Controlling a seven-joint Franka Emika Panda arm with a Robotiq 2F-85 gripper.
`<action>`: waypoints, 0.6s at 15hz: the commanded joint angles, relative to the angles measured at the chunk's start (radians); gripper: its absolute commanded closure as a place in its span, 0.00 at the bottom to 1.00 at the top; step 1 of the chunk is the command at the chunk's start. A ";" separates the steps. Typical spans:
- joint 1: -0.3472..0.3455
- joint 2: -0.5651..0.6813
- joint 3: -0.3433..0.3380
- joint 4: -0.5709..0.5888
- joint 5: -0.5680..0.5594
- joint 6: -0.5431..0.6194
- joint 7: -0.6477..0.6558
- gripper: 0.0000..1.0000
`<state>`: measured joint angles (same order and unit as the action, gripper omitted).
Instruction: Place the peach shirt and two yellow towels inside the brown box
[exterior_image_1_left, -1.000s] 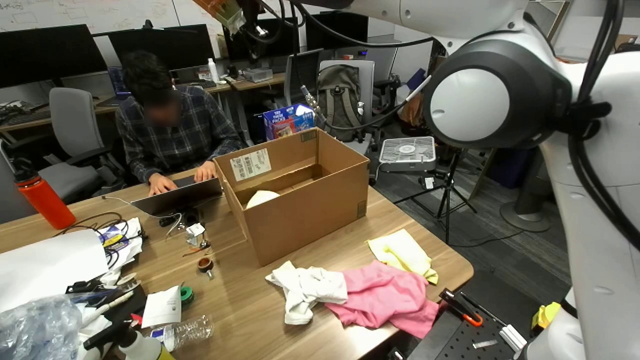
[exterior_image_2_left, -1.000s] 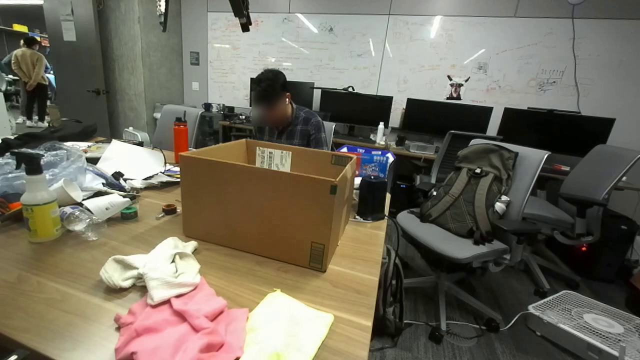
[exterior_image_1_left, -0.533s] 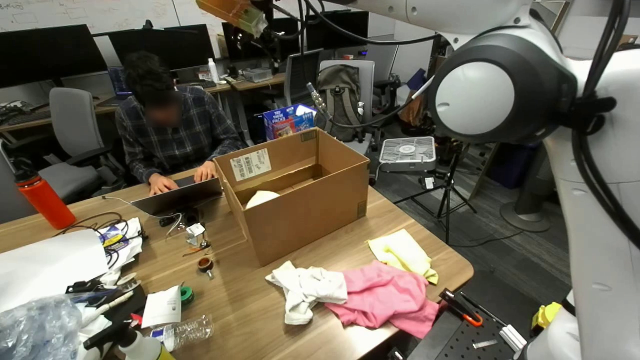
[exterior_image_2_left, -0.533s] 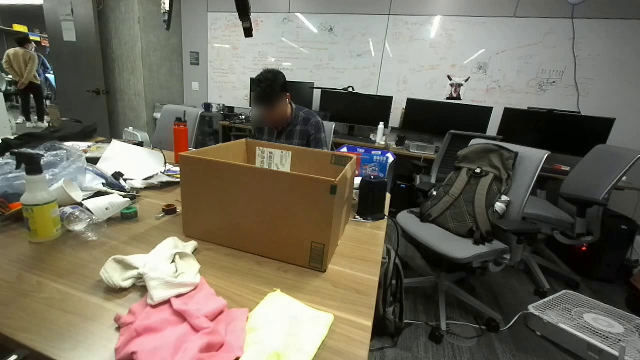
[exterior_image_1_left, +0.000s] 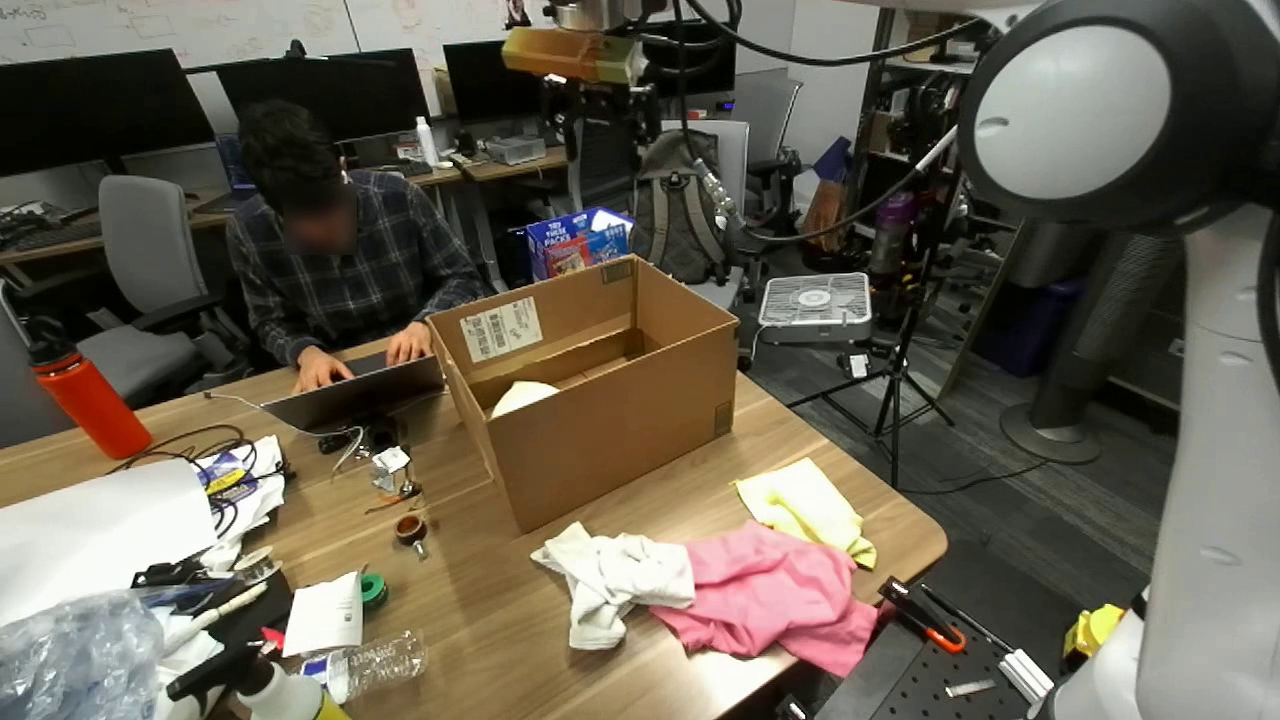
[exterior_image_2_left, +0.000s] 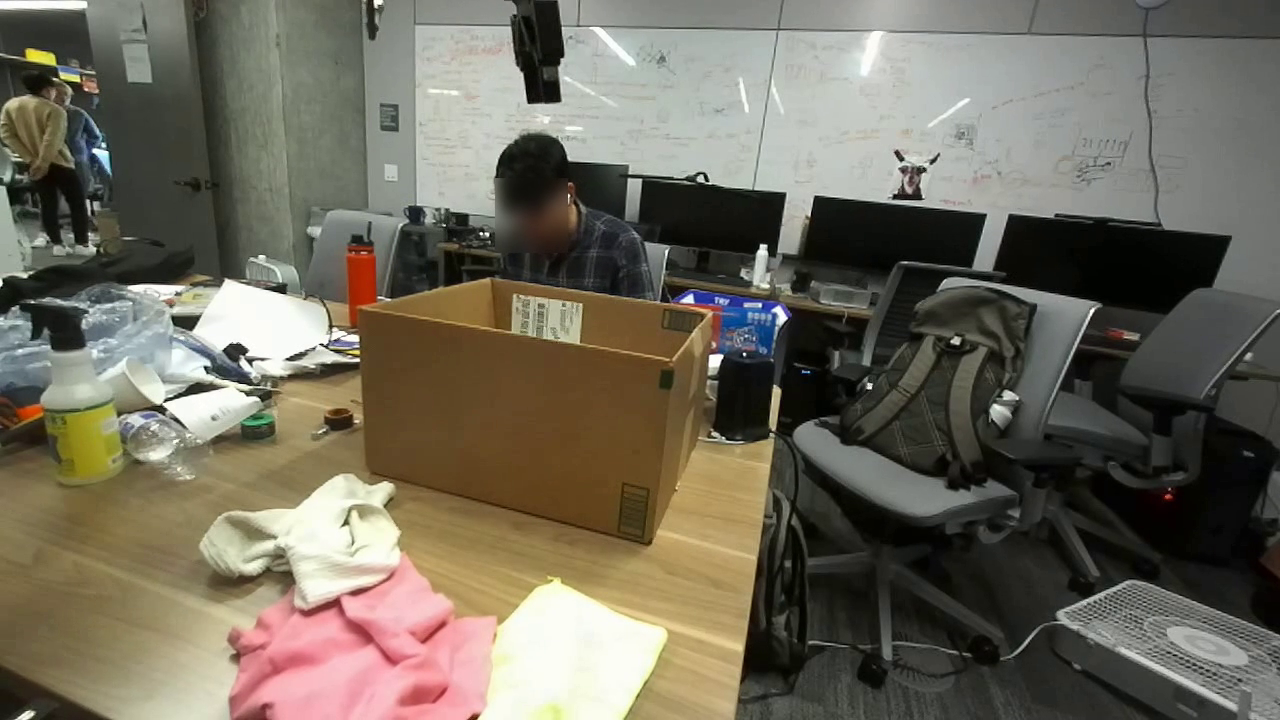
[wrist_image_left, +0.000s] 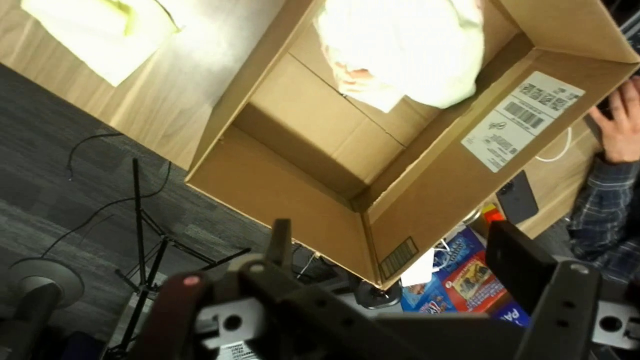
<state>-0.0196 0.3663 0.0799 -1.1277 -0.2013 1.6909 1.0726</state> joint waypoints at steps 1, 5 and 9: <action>-0.063 -0.152 -0.001 -0.248 0.025 0.046 -0.117 0.00; -0.122 -0.264 -0.010 -0.452 0.023 0.076 -0.250 0.00; -0.107 -0.391 -0.100 -0.656 0.026 0.111 -0.422 0.00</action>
<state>-0.1377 0.1146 0.0349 -1.5924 -0.1915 1.7385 0.7672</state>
